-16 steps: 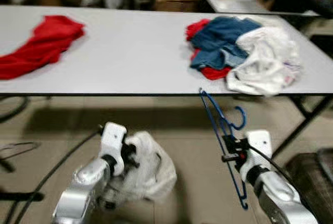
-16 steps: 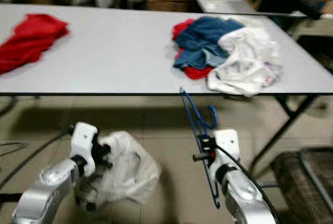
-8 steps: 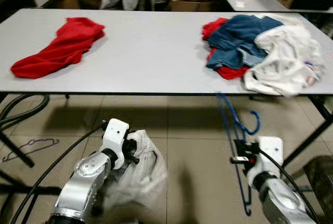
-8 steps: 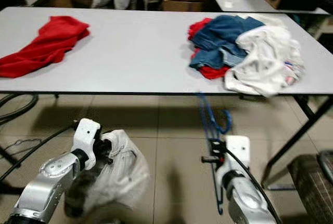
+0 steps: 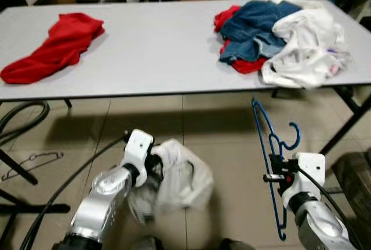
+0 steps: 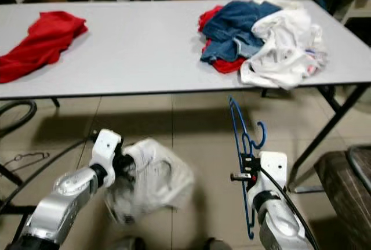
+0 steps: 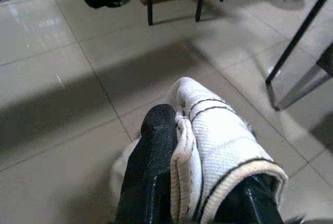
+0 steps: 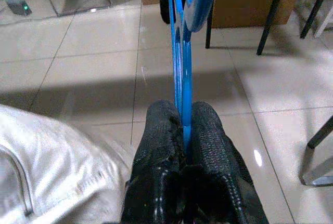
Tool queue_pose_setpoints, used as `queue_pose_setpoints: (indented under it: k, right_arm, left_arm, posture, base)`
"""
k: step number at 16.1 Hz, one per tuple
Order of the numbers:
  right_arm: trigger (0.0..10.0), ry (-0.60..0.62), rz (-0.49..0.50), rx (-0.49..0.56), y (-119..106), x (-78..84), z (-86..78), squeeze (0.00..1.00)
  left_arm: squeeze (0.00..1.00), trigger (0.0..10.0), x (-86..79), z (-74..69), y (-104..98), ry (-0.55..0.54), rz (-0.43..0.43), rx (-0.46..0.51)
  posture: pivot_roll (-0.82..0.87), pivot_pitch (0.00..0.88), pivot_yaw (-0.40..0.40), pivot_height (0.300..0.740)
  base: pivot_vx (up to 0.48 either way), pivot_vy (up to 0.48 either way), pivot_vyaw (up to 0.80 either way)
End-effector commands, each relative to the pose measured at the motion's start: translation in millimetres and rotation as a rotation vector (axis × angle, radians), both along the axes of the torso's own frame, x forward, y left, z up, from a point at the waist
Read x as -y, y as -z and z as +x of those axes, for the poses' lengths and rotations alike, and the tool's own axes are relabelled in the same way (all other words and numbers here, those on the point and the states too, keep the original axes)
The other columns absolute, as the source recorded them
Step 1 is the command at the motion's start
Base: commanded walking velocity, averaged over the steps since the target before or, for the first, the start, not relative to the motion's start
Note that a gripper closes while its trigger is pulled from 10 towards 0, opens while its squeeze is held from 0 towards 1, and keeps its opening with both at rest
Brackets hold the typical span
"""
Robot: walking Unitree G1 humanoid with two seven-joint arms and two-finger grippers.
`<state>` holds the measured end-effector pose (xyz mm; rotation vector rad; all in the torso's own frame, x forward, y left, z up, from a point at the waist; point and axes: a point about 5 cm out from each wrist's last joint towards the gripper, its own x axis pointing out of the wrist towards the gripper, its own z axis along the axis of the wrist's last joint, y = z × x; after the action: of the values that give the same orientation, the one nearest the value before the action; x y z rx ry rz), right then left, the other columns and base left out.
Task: Hang hanger
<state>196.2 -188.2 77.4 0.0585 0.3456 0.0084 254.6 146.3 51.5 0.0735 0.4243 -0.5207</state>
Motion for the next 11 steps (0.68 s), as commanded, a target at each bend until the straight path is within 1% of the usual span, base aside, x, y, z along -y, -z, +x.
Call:
queue_pose_setpoints:
  k: [1, 4, 5, 6, 7, 8, 9, 11]
  right_arm:
    - [10.0, 0.004, -0.001, -0.007, 1, 0.3, -0.4, 0.0]
    - [10.0, -0.016, -0.01, -0.008, 1, -1.4, 1.3, 0.0]
    - [10.0, -0.025, -0.013, -0.005, 1, -0.3, 2.1, 0.0]
    - [10.0, -0.084, -0.034, 0.005, -2, -1.4, 3.8, 0.0]
    - [10.0, -0.156, -0.048, 0.015, -4, -5.1, 3.7, 0.0]
    - [10.0, -0.231, -0.054, 0.034, -7, -8.6, 2.5, 0.0]
    - [10.0, -0.262, -0.058, 0.039, -9, -9.6, 2.0, 0.0]
    - [10.0, -0.388, -0.078, 0.04, -14, -11.5, -2.5, 0.0]
  left_arm:
    - [0.0, 10.0, -0.9, 5.9, -9, 0.004, 0.005, 0.049]
    - [0.0, 10.0, -0.5, 10.9, -10, 0.013, 0.03, 0.061]
    - [0.0, 8.2, 0.7, 14.1, -11, 0.017, 0.021, 0.052]
    - [0.0, 0.0, 3.0, 21.0, -14, 0.04, 0.057, 0.053]
    - [0.0, 0.0, 4.3, 28.9, -19, 0.046, 0.08, 0.061]
    - [0.0, 0.0, 5.5, 40.8, -24, 0.027, 0.075, 0.065]
    - [0.0, 0.0, 5.6, 45.9, -26, 0.013, 0.073, 0.065]
    - [0.0, 0.0, 1.7, 69.3, -35, -0.076, 0.072, 0.072]
  posture:
    - [-0.09, 0.0, 0.053, 0.74]
    - [-0.08, 0.0, 0.062, 0.74]
    - [-0.08, 0.0, 0.062, 0.74]
    - [-0.07, 0.0, 0.065, 0.74]
    - [-0.07, 0.0, 0.071, 0.74]
    - [-0.07, 0.0, 0.078, 0.74]
    - [-0.07, 0.0, 0.08, 0.74]
    - [-0.08, 0.0, 0.097, 0.74]
  base:
    - [0.0, 0.0, 0.0]
    - [0.0, 0.0, 0.0]
    - [0.0, 0.0, 0.0]
    - [0.0, 0.0, 0.0]
    - [0.0, 0.0, 0.0]
    - [0.0, 0.0, 0.0]
    - [0.0, 0.0, 0.0]
    - [0.0, 0.0, 0.0]
